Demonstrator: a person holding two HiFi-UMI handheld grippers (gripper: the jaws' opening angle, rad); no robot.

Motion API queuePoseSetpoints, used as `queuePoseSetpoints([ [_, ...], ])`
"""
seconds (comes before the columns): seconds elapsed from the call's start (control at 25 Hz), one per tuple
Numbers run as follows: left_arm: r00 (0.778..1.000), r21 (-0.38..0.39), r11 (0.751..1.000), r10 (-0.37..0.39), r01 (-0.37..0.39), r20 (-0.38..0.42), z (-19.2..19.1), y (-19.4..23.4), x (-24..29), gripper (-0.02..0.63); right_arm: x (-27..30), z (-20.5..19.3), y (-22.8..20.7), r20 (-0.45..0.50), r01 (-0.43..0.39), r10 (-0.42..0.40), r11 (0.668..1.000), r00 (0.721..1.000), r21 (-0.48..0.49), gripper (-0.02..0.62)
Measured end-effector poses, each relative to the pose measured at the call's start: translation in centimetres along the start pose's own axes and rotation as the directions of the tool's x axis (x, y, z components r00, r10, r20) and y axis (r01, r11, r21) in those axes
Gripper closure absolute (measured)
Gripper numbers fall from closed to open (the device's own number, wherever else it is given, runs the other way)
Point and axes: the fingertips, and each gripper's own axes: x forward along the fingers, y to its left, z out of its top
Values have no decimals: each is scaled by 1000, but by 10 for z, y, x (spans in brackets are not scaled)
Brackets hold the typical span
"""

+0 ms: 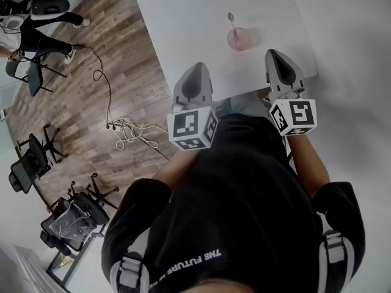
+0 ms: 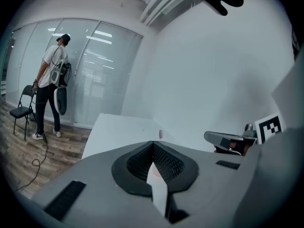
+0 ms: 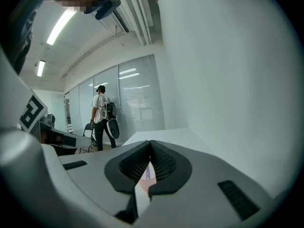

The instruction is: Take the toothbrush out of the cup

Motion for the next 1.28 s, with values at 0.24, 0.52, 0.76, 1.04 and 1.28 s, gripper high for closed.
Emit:
queuePoseSetpoints([
  [0.24, 1000, 14, 1000, -15, 15, -12, -2, -7, 8, 591, -5, 8, -20, 5, 8, -8, 999, 1000, -33, 580],
  [0.52, 1000, 17, 1000, 4, -4, 11, 4, 1, 16, 591, -16, 21, -34, -15, -91, 90, 987, 996, -131, 580],
  [0.76, 1000, 15, 1000, 7, -7, 18, 7, 4, 27, 591, -17, 13, -36, -54, -182, 175, 969, 983, -165, 580],
  [1.04, 1000, -10, 1000, -6, 6, -12, -11, -3, 33, 591, -18, -9, -26, -124, -240, 222, 959, 967, -151, 580],
  [1.28, 1000, -36, 999, 20, -21, -5, -6, 9, 39, 591, 1, -21, -14, -176, -289, 266, 949, 948, -122, 580],
])
